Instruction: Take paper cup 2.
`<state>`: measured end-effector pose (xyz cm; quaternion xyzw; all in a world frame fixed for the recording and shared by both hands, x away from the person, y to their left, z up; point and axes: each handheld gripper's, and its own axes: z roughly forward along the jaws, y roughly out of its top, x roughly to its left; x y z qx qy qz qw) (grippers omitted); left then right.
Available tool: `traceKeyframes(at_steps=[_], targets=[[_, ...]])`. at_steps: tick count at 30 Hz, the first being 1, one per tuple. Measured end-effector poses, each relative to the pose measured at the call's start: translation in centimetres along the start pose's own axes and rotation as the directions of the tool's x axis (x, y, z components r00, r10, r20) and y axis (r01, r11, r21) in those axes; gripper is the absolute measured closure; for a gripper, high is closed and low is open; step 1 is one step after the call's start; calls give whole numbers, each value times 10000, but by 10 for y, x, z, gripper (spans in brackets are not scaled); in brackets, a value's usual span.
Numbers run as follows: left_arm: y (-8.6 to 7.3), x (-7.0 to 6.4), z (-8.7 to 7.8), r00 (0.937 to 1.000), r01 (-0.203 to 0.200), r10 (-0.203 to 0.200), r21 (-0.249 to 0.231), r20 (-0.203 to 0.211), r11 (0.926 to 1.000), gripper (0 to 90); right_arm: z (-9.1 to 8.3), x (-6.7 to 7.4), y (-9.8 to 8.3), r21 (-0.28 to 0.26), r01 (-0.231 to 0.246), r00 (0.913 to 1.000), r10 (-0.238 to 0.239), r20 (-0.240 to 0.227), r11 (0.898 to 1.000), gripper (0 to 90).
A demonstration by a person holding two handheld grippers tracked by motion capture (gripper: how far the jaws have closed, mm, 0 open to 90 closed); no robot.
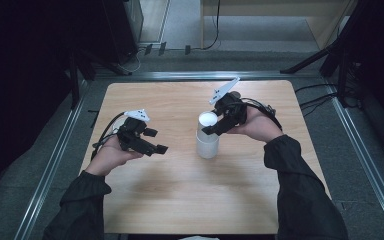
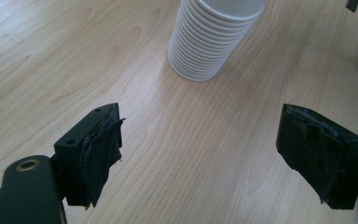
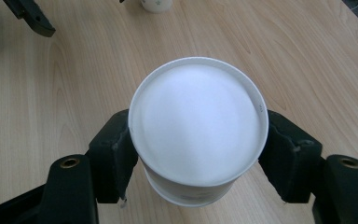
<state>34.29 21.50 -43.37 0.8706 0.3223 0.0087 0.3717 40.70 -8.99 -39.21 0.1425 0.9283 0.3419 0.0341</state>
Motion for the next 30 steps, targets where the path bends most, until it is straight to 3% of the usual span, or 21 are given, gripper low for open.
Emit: traceKeyframes(at_steps=[30], targets=[[-1,-1,2,9999,-142,141,154,14,9998,142,-5,0,5,-200,49,10000,-51,-51,9998,339]])
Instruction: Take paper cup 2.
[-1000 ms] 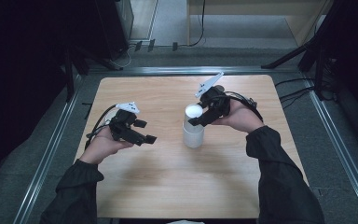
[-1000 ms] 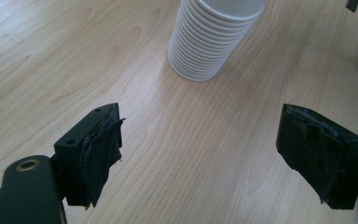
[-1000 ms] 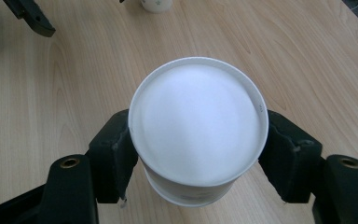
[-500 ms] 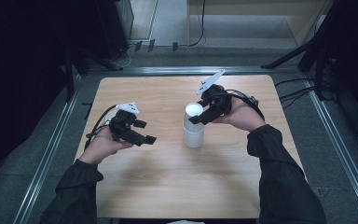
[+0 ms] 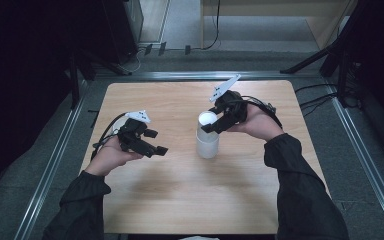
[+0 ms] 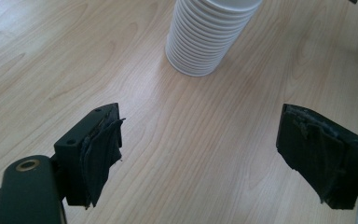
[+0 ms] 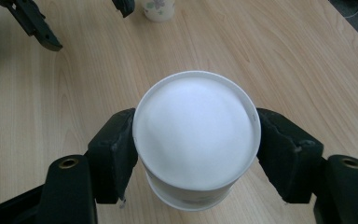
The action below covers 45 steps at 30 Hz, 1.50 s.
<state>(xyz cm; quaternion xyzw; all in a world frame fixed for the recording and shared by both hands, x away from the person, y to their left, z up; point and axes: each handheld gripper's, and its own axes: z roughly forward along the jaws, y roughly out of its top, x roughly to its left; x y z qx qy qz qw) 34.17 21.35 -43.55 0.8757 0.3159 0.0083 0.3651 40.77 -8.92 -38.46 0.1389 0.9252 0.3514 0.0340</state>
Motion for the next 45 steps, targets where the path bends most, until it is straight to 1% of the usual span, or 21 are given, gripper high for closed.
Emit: traceKeyframes(at_steps=[14,22,25,27,29,34,36,40,41,44,45], targets=[[0,1,0,10000,3,-3,23,36,10000,141,-5,1,3,85,12,10000,-13,84,10000,347],[0,0,-2,9999,-92,93,-77,65,9999,141,-13,2,9,17,8,9999,-8,124,10000,350],[0,0,-2,9999,-64,65,-113,104,9999,141,-18,2,12,31,1,9999,-1,136,10000,351],[0,-1,-2,9999,-37,39,-138,124,9999,140,-22,3,15,37,50,9998,-51,203,10000,353],[1,-1,-2,9999,-46,49,-173,146,9998,139,-27,4,18,-22,102,9999,-102,139,9999,354],[1,-1,-4,9998,-83,88,-287,170,9996,128,-40,4,25,-68,-124,9999,125,93,9999,356],[1,-1,-4,9997,-70,77,-333,227,9994,128,-46,6,28,-113,-94,9999,96,144,9999,357],[2,-2,-5,9994,-14,28,-410,332,9992,107,-62,11,37,-267,26,9998,-20,200,9996,357],[2,-2,-5,9994,-35,49,-397,341,9992,106,-66,12,40,-292,120,9997,-113,231,9995,358],[2,-3,-6,9993,-52,68,-460,357,9989,106,-78,20,45,-410,271,9992,-259,294,9988,358],[2,-4,-6,9993,-94,110,-484,345,9988,105,-82,23,46,-470,268,9994,-258,222,9985,358]])
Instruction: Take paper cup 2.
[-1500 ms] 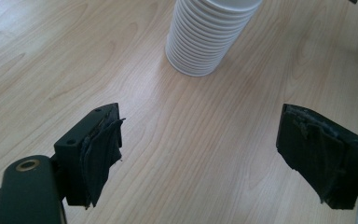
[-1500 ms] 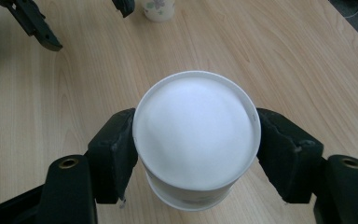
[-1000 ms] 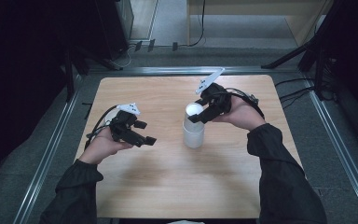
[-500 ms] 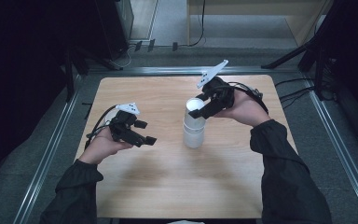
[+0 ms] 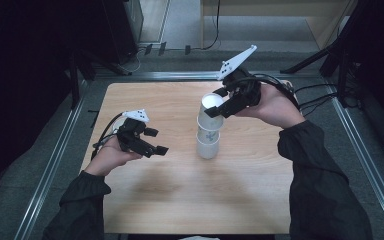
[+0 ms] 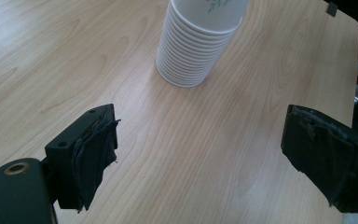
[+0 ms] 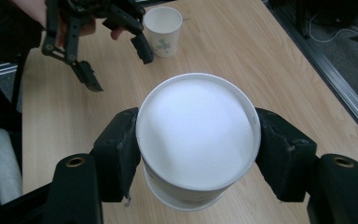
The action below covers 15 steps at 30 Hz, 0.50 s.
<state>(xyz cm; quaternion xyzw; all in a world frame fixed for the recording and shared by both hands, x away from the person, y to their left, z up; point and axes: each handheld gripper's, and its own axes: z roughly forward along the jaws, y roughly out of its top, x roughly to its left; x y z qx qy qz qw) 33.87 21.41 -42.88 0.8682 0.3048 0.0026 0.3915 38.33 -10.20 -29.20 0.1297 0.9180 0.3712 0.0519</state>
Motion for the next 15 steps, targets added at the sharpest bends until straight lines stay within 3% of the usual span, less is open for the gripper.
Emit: traceKeyframes(at_steps=[3,7,15], targets=[[1,-1,-1,10000,-16,16,-123,23,9999,102,-9,10,0,-113,87,9999,-89,-122,9999,358],[2,-6,-1,9997,-154,158,-220,179,9996,103,-15,24,-5,-464,-76,9975,44,-706,9989,358],[5,-18,3,9976,-494,513,-400,472,9980,104,-6,46,-31,-652,-10,9952,-54,-978,9979,358]])
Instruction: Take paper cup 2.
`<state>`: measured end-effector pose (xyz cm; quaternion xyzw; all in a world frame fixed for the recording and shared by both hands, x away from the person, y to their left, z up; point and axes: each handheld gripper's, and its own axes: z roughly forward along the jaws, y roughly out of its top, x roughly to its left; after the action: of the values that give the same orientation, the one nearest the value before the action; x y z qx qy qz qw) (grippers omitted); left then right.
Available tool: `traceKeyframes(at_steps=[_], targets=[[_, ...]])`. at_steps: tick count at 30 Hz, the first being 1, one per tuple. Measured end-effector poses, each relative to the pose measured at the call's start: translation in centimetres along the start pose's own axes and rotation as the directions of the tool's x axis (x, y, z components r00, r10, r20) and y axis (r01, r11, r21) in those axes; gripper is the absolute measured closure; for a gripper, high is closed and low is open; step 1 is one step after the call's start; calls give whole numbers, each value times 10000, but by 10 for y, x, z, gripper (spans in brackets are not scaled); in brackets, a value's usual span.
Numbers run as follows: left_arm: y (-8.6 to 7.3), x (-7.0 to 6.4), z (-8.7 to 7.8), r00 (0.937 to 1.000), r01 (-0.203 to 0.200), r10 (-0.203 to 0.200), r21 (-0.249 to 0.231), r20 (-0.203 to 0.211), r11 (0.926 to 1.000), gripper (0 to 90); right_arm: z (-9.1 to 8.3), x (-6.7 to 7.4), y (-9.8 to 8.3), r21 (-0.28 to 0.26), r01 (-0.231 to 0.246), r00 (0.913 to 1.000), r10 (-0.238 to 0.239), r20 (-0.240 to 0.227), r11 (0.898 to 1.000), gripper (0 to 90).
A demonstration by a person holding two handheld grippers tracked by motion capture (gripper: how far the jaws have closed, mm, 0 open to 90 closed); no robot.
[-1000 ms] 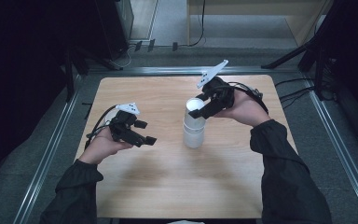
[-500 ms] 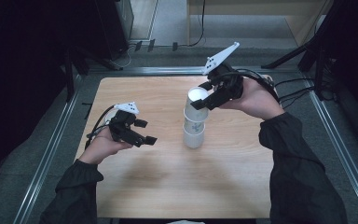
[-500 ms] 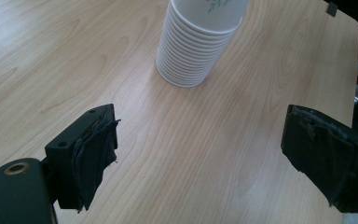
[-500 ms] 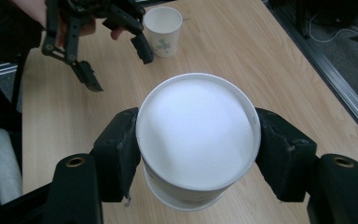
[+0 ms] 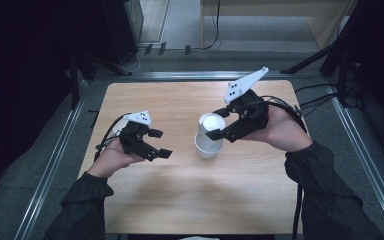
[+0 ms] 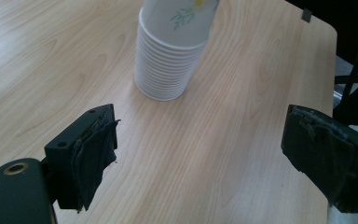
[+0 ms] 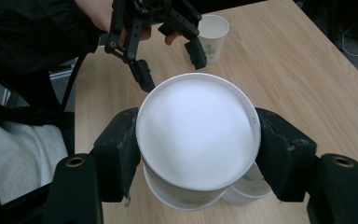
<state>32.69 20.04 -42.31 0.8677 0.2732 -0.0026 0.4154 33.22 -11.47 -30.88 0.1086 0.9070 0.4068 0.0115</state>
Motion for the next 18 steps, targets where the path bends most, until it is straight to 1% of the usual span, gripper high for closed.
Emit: traceKeyframes(at_steps=[2,3,5,6,7,8,9,11,13,15,16,18], targets=[[1,-3,2,9999,-108,108,8,73,9999,105,5,1,-10,-120,-58,10000,57,-77,9999,358],[1,-5,3,9998,-127,127,-13,164,9999,105,9,2,-14,-258,-52,9997,46,-225,9997,358],[1,-7,6,9995,-159,161,-62,255,9999,105,16,3,-23,-228,-48,9998,43,-218,9997,358],[1,-9,8,9993,-176,177,-45,322,9998,106,20,3,-28,-265,-85,9996,78,-287,9996,358],[2,-10,10,9991,-249,249,-8,336,9997,109,24,4,-32,-243,-105,9997,99,-238,9996,358],[2,-12,12,9990,-318,319,-34,309,9995,109,28,3,-36,-292,-133,9995,124,-305,9995,359],[2,-14,14,9987,-331,333,-63,392,9994,109,32,3,-41,-311,-145,9995,136,-282,9994,359],[2,-18,19,9978,-399,402,-58,531,9992,112,40,2,-49,-353,-166,9992,153,-359,9992,359],[2,-22,25,9970,-546,544,28,546,9985,112,47,3,-56,-319,-141,9993,130,-358,9994,359],[1,-25,31,9955,-628,626,3,708,9980,112,54,3,-62,-326,-98,9994,87,-340,9994,359],[1,-27,34,9948,-661,656,31,774,9978,112,56,4,-65,-380,-158,9990,142,-418,9992,359],[1,-31,40,9936,-739,729,82,863,9972,112,61,4,-71,-372,-212,9989,196,-433,9991,359]])
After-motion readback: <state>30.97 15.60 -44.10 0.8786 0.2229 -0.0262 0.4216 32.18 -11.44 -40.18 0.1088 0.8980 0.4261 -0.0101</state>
